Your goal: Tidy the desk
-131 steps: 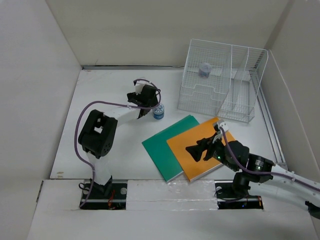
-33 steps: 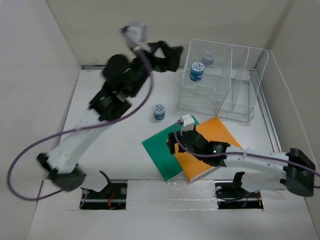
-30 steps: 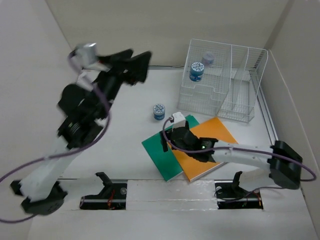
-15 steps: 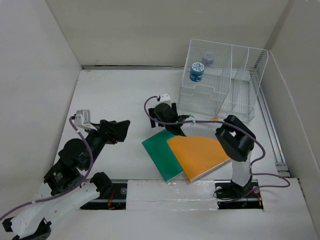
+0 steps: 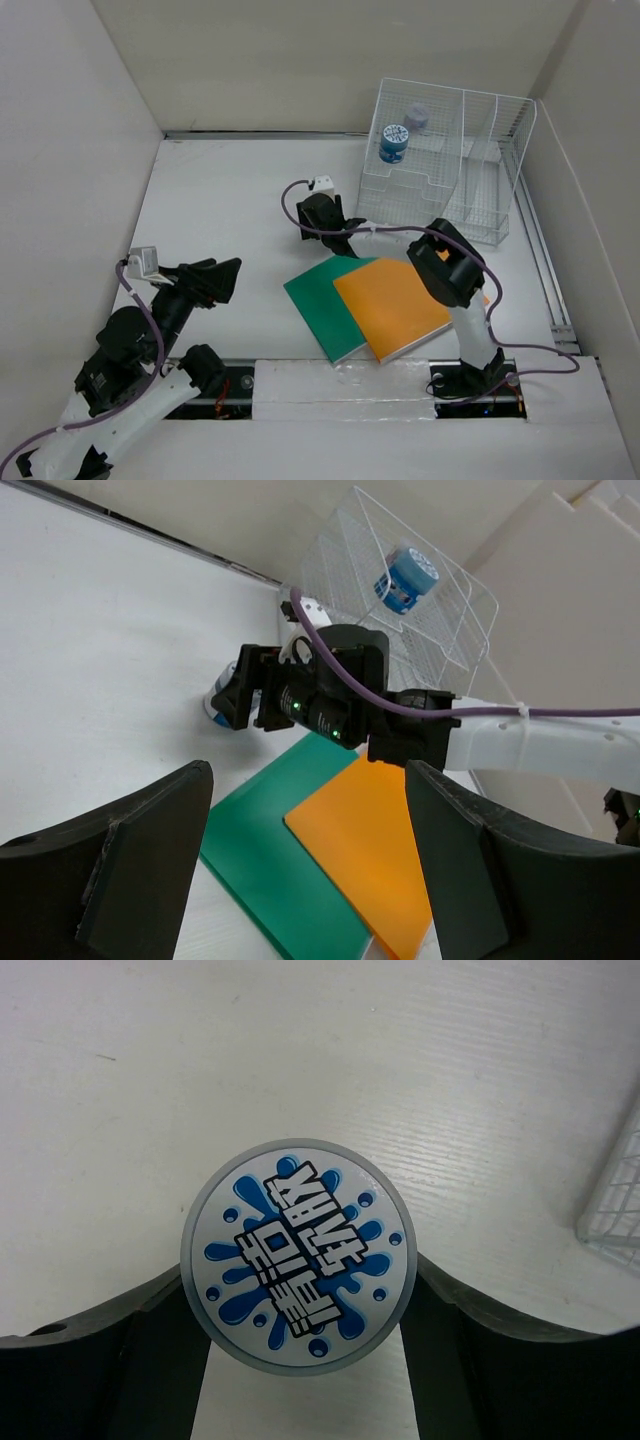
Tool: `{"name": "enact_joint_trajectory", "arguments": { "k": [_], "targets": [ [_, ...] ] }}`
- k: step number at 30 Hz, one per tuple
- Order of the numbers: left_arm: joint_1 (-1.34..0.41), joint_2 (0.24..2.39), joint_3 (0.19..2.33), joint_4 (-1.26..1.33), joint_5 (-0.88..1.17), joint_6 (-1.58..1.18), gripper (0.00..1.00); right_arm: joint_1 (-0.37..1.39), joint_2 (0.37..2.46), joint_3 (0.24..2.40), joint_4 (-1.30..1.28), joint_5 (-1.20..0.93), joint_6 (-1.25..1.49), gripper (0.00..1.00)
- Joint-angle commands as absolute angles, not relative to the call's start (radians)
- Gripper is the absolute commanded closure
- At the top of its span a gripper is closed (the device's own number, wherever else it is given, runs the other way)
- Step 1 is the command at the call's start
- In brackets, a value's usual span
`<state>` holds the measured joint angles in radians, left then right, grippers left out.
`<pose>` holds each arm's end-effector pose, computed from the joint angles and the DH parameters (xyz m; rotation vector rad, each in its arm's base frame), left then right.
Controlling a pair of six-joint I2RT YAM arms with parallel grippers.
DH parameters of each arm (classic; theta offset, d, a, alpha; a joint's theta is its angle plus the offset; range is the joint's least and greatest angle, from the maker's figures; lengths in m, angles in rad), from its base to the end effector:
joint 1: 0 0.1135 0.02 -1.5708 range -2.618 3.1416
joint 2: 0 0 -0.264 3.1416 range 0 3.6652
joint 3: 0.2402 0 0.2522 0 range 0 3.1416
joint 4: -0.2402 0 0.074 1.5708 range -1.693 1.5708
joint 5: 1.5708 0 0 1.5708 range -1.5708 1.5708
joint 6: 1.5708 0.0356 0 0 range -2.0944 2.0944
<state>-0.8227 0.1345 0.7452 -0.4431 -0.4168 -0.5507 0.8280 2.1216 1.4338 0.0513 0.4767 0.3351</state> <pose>0.0308 -0.0120 0.3563 -0.1604 1.4627 -0.8375 0.3302 0.3355 0.1665 -0.2647 2.1147 0.1566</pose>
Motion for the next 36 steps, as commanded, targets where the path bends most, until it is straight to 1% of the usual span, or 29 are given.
{"name": "enact_joint_trajectory", "arguments": {
  "k": [1, 3, 5, 8, 9, 11, 12, 14, 17, 18, 19, 22, 25, 29, 31, 36],
  "targets": [
    [-0.824, 0.147, 0.741, -0.414, -0.387, -0.526, 0.27, 0.816, 2.12, 1.467, 0.127, 0.511, 0.331, 0.4],
    [-0.824, 0.158, 0.739, -0.414, -0.38, -0.525, 0.26, 0.836, 2.088, 1.448, 0.146, 0.528, 0.315, 0.44],
    [-0.824, 0.156, 0.736, -0.411, -0.374, -0.522, 0.26, 0.876, 2.025, 1.393, 0.198, 0.561, 0.275, 0.44],
    [-0.824, 0.149, 0.732, -0.408, -0.376, -0.52, 0.26, 0.913, 1.853, 1.368, 0.19, 0.58, 0.221, 0.44],
    [-0.824, 0.149, 0.732, -0.408, -0.374, -0.52, 0.26, 0.923, 1.756, 1.37, 0.174, 0.575, 0.215, 0.44],
    [-0.824, 0.153, 0.732, -0.403, -0.373, -0.518, 0.26, 0.923, 1.656, 1.37, 0.135, 0.548, 0.189, 0.44],
    [-0.824, 0.156, 0.732, -0.402, -0.368, -0.515, 0.26, 0.895, 1.572, 1.374, 0.126, 0.531, 0.18, 0.43],
    [-0.824, 0.164, 0.733, -0.403, -0.365, -0.514, 0.26, 0.847, 1.504, 1.402, 0.049, 0.463, 0.183, 0.43],
    [-0.824, 0.166, 0.732, -0.4, -0.359, -0.511, 0.26, 0.712, 1.396, 1.462, -0.044, 0.413, 0.183, 0.42],
    [-0.824, 0.166, 0.732, -0.4, -0.357, -0.511, 0.26, 0.712, 1.396, 1.477, -0.044, 0.413, 0.183, 0.42],
    [-0.824, 0.167, 0.732, -0.399, -0.357, -0.511, 0.26, 0.651, 1.39, 1.5, -0.104, 0.393, 0.183, 0.42],
    [-0.824, 0.167, 0.732, -0.399, -0.354, -0.509, 0.26, 0.548, 1.391, 1.563, -0.21, 0.406, 0.181, 0.42],
    [-0.824, 0.167, 0.73, -0.396, -0.354, -0.509, 0.26, 0.474, 1.394, 1.568, -0.262, 0.408, 0.184, 0.42],
    [-0.824, 0.175, 0.729, -0.397, -0.354, -0.508, 0.26, 0.336, 1.404, 1.554, -0.29, 0.356, 0.215, 0.42],
    [-0.824, 0.179, 0.732, -0.397, -0.351, -0.506, 0.26, 0.302, 1.416, 1.554, -0.305, 0.309, 0.219, 0.42],
    [-0.824, 0.187, 0.732, -0.396, -0.353, -0.505, 0.26, 0.255, 1.445, 1.549, -0.307, 0.284, 0.218, 0.42]
  ]
}}
